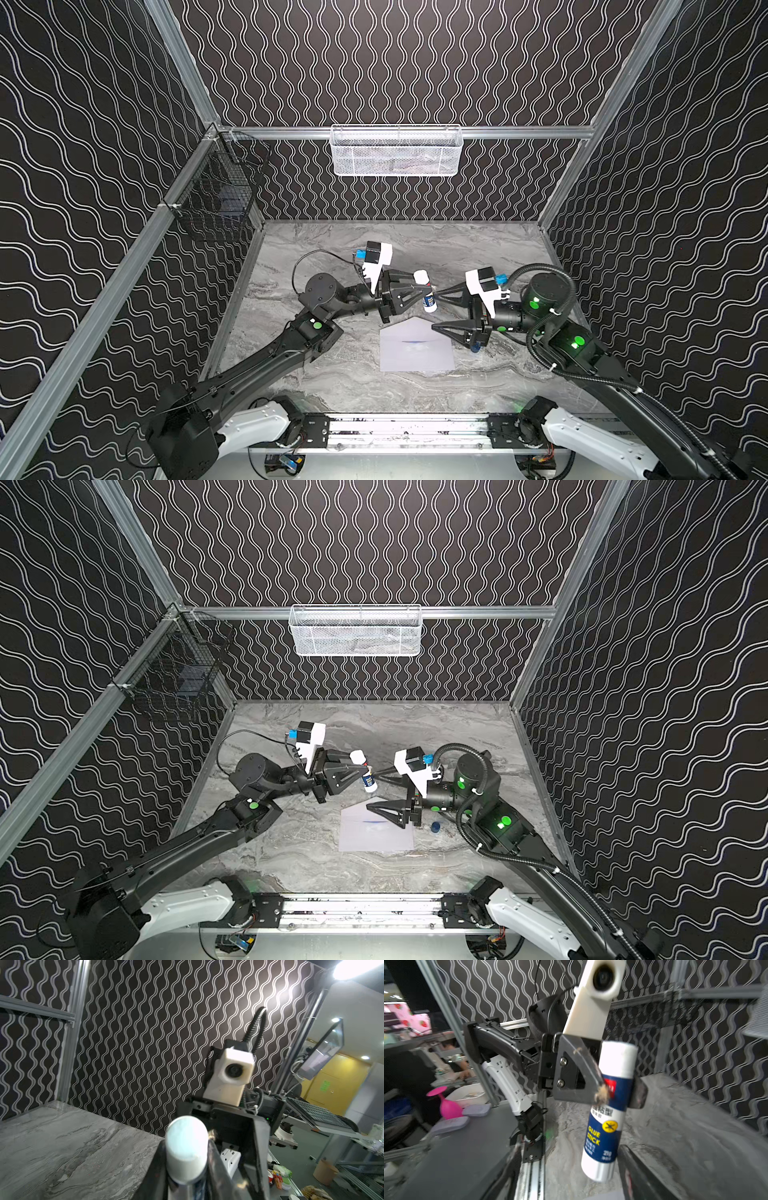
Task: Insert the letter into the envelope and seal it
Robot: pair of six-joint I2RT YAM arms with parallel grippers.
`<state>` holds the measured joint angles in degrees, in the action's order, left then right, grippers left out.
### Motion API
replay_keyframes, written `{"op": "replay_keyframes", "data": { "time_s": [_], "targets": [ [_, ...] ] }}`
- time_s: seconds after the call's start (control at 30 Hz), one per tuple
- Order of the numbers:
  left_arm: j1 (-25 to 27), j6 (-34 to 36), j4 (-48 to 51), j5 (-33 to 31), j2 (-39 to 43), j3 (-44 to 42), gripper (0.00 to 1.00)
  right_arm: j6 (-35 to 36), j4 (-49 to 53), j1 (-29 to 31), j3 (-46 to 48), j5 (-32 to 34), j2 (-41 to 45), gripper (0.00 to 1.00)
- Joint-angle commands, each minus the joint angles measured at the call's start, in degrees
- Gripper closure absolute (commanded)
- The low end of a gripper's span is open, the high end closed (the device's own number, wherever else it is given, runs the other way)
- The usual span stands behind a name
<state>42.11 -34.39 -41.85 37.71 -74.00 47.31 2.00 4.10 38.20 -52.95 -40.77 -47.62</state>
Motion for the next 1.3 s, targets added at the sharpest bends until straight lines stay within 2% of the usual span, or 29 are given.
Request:
{"op": "replay_keyframes", "data": {
  "time_s": [0.0, 0.1, 0.17, 0.23, 0.37, 0.47, 0.57, 0.73, 0.9, 1.13, 1.27],
  "targets": [
    [-0.18, -0.94, 0.33, -4.97, -0.45, -0.16, 1.00, 3.86, 1.60, 0.18, 0.75, 19.14, 1.92, 0.25],
    [-0.18, -2.57, -1.59, -6.70, -0.75, -0.63, 1.00, 4.51, -5.84, 5.19, 5.86, 36.12, 4.76, 0.30],
    [-0.17, -3.25, -2.40, -7.67, -0.89, -0.90, 1.00, 8.40, -11.82, 12.92, 9.89, 48.73, 6.44, 0.30],
    [-0.18, -3.60, -2.53, -8.25, -1.07, -0.94, 1.00, 12.80, -17.12, 20.29, 12.48, 58.66, 6.53, 0.28],
    [-0.18, -3.96, -2.62, -9.04, -1.07, -1.42, 1.00, 17.92, -27.36, 28.50, 16.01, 68.79, 3.66, 0.25],
    [-0.18, -4.06, -2.68, -9.06, -0.98, -1.52, 1.00, 19.12, -32.64, 30.82, 16.42, 74.98, 0.73, 0.24],
    [-0.18, -4.19, -2.64, -8.87, -0.81, -1.47, 1.00, 18.06, -33.18, 30.93, 15.88, 75.09, -0.60, 0.28],
    [-0.11, -4.19, -2.73, -8.62, -1.07, -1.61, 1.00, 16.08, -31.65, 30.89, 14.23, 72.81, -2.86, 0.47],
    [-0.18, -4.24, -3.17, -8.27, -1.22, -1.47, 1.00, 13.29, -28.45, 30.80, 13.04, 71.89, -4.67, 0.51],
    [-0.17, -3.68, -2.55, -8.01, -0.82, -1.39, 1.00, 9.97, -24.48, 29.54, 11.33, 70.87, -5.82, 0.50],
    [-0.18, -3.40, -2.12, -8.01, -0.47, -1.52, 1.00, 9.16, -23.68, 29.29, 10.98, 70.18, -5.54, 0.67]
  ]
}}
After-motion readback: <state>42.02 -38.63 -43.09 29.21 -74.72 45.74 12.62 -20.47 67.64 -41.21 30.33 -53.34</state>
